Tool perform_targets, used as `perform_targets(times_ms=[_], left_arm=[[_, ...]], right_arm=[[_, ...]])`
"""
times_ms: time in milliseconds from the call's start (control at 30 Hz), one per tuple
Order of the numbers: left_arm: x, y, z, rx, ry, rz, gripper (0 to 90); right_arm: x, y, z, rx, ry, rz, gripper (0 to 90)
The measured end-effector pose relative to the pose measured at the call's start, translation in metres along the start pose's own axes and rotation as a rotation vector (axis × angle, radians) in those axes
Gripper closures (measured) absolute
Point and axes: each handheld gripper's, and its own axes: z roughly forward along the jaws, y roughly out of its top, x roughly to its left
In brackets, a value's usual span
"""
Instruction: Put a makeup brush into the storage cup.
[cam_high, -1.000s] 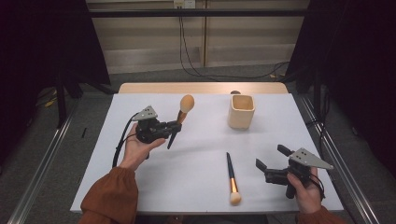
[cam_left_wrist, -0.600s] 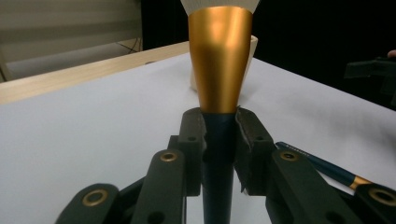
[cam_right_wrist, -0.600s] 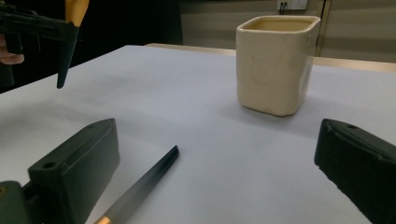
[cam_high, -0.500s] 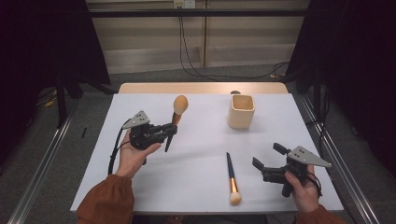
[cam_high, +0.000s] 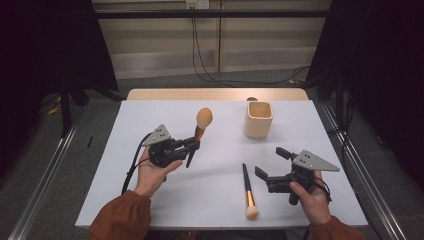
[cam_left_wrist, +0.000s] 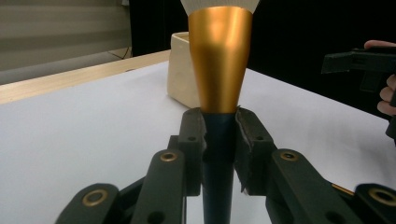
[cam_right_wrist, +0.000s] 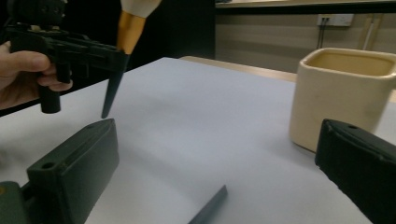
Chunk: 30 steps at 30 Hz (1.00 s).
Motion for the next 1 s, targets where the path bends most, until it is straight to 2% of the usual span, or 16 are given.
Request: perform_targets(times_ms=[67,100,167,400,533,767,1000], left_arm=[[-0.003,-0.001,0.001,-0.002,-0.009,0.009,74.5],[-0.004,-0.002,0.002,-0.012,-0.023,0.007,74.5],[-0.006,-0.002,0.004,-0.014,-0.024,0.014,74.5],[-0.014,-0.003,0.008,-0.018,-0.034,0.015,74.5],[-0.018,-0.003,0.012,-0.023,-0.054,0.005,74.6],[-0.024,-0.005,0.022,-0.02,-0.08,0.013,74.7],[-0.029,-0.005,0.027,-0.024,-0.095,0.016,74.6]], right_arm=[[0.004,0.001,0.006,0.006,0.026,-0.007,0.0],[0.004,0.001,0.006,0.006,0.026,-0.007,0.0],[0.007,0.002,0.009,0.015,0.03,-0.004,0.0],[0.016,0.012,0.022,-0.003,0.078,-0.02,0.0],[0.023,0.019,0.033,-0.009,0.099,-0.032,0.0],[0.031,0.03,0.053,-0.01,0.15,-0.044,0.0],[0.034,0.038,0.064,-0.016,0.157,-0.035,0.0]])
